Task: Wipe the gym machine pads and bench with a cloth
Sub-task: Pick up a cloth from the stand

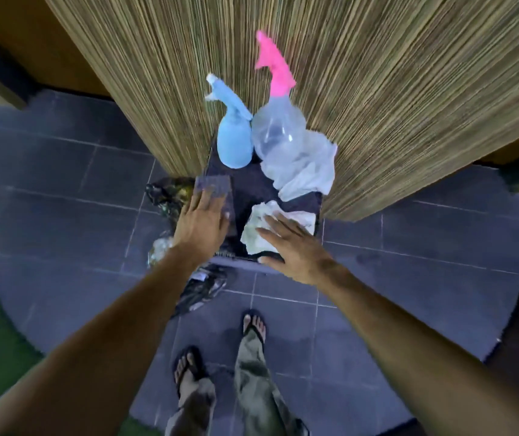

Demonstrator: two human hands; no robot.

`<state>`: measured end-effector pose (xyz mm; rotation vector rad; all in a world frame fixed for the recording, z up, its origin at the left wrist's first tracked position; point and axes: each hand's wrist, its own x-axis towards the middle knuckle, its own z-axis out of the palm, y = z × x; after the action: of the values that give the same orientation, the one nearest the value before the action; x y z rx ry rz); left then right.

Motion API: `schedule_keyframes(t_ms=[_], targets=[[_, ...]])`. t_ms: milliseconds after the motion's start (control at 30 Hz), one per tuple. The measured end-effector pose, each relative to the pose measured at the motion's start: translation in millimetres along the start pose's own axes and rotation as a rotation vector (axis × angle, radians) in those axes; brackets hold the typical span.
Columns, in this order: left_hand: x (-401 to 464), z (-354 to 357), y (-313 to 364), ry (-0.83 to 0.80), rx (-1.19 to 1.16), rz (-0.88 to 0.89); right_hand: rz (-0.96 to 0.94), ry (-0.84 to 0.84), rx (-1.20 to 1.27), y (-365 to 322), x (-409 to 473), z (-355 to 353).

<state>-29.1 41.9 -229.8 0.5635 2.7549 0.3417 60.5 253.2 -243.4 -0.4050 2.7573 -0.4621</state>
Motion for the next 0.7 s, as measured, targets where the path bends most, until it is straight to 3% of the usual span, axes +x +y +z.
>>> schedule_keyframes(t_ms=[267,700], targets=[[19.1,50.9,-11.6,0.030,-0.018,-0.011,-0.339,0.086,-0.302,58.0,28.1,35.3],[4.6,59.6,1.9,0.085,-0.125,-0.078,-0.346,0.122,-0.220,59.2,47.8,40.9]])
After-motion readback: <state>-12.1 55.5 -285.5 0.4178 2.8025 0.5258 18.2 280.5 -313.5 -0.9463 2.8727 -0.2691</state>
